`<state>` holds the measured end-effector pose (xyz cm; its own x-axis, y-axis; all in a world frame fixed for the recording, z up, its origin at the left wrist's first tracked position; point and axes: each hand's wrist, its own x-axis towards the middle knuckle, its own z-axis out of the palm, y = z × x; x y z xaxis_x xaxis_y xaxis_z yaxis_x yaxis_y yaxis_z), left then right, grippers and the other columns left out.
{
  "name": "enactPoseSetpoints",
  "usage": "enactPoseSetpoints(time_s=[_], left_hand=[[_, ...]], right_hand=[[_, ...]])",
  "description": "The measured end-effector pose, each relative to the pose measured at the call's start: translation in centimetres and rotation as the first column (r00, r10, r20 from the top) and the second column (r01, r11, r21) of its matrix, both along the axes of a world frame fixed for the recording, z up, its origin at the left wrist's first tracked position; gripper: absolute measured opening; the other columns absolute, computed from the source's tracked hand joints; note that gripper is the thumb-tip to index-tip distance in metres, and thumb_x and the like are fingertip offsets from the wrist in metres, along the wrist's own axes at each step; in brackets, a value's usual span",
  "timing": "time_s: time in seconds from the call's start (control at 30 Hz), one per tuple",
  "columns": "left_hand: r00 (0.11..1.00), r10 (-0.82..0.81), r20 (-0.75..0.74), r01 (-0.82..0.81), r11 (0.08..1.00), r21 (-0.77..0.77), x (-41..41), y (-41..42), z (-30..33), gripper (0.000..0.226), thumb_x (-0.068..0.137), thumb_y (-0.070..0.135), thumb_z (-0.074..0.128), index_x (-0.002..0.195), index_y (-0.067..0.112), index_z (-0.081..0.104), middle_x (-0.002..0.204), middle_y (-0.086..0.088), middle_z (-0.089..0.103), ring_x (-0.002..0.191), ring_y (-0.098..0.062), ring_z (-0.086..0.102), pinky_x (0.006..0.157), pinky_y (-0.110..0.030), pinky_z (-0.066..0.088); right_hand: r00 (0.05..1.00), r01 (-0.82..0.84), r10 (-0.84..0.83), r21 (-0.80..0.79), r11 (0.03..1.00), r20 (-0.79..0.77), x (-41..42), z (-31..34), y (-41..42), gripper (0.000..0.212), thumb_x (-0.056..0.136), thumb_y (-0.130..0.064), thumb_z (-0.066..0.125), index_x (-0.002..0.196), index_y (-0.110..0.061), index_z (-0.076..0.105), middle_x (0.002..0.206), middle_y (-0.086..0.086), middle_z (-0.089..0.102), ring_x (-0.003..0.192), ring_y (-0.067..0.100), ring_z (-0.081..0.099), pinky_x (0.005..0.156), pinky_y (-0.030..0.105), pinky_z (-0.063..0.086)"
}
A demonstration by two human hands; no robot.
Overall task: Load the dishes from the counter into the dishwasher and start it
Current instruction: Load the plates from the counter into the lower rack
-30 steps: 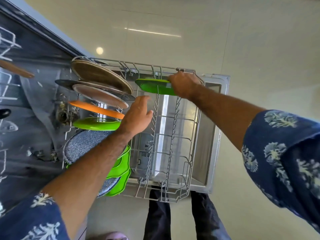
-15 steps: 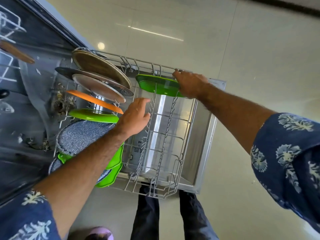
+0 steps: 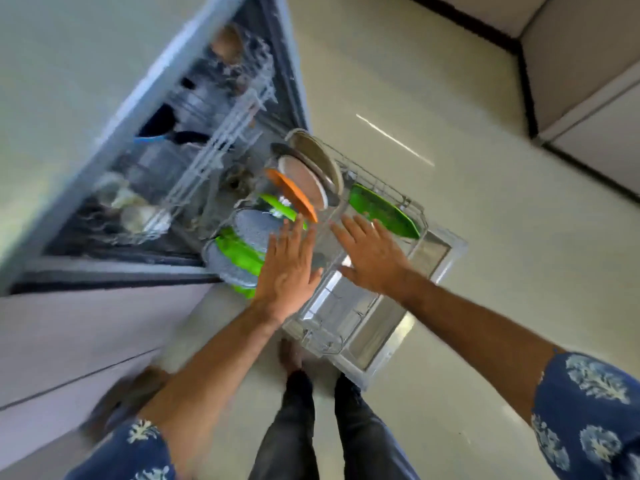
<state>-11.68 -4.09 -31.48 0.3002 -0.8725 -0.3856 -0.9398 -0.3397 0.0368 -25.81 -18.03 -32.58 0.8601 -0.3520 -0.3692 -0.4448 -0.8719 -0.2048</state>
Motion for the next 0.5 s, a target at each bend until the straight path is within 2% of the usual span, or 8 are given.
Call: enactPoseSetpoints(time_s=[0.13,0.23,0.4,0.5], left_hand=[[0.979,0.204,0.009,-0.204,0.979,-0.017,-0.6,9.3,7.7,0.078,0.093,0.046,0.054,0.157,0.011,0.026,0.165,-0.022,0.010,0.152,-0.042,0.014,0.121,-0.057,0.019],[0.937,0.344,0.057,-0.343,0.939,-0.026,-1.3,17.3,12.2,0.079,0.093,0.045,0.053,0.158,0.012,0.023,0.166,-0.020,0.007,0.152,-0.041,0.013,0.121,-0.057,0.019],[0.799,0.589,0.121,-0.578,0.808,-0.111,-5.0,31.8,17.9,0.080,0.096,0.047,0.047,0.160,0.012,0.013,0.166,-0.019,-0.001,0.153,-0.041,0.002,0.122,-0.059,0.011],[0.653,0.741,0.158,-0.712,0.672,-0.206,-9.1,41.4,20.9,0.079,0.098,0.048,0.043,0.161,0.015,0.008,0.167,-0.015,-0.006,0.154,-0.039,-0.006,0.123,-0.058,0.005]], right_hand=[[0.976,-0.206,0.205,0.012,0.978,0.070,2.2,7.2,7.4,0.084,0.095,-0.062,0.041,0.159,-0.021,0.005,0.167,0.010,0.006,0.152,0.031,0.011,0.121,0.052,0.014],[0.932,-0.348,0.348,-0.019,0.937,0.100,3.9,11.7,12.5,0.082,0.096,-0.062,0.036,0.159,-0.021,0.005,0.167,0.010,0.003,0.153,0.031,0.009,0.121,0.052,0.013],[0.799,-0.564,0.574,-0.111,0.818,0.179,6.6,17.9,22.4,0.085,0.094,-0.061,0.045,0.160,-0.021,0.007,0.167,0.008,0.005,0.153,0.029,0.011,0.121,0.053,0.015],[0.663,-0.695,0.723,-0.200,0.691,0.192,7.4,21.4,31.1,0.084,0.095,-0.063,0.038,0.160,-0.021,0.005,0.167,0.008,0.005,0.153,0.028,0.011,0.121,0.053,0.014]])
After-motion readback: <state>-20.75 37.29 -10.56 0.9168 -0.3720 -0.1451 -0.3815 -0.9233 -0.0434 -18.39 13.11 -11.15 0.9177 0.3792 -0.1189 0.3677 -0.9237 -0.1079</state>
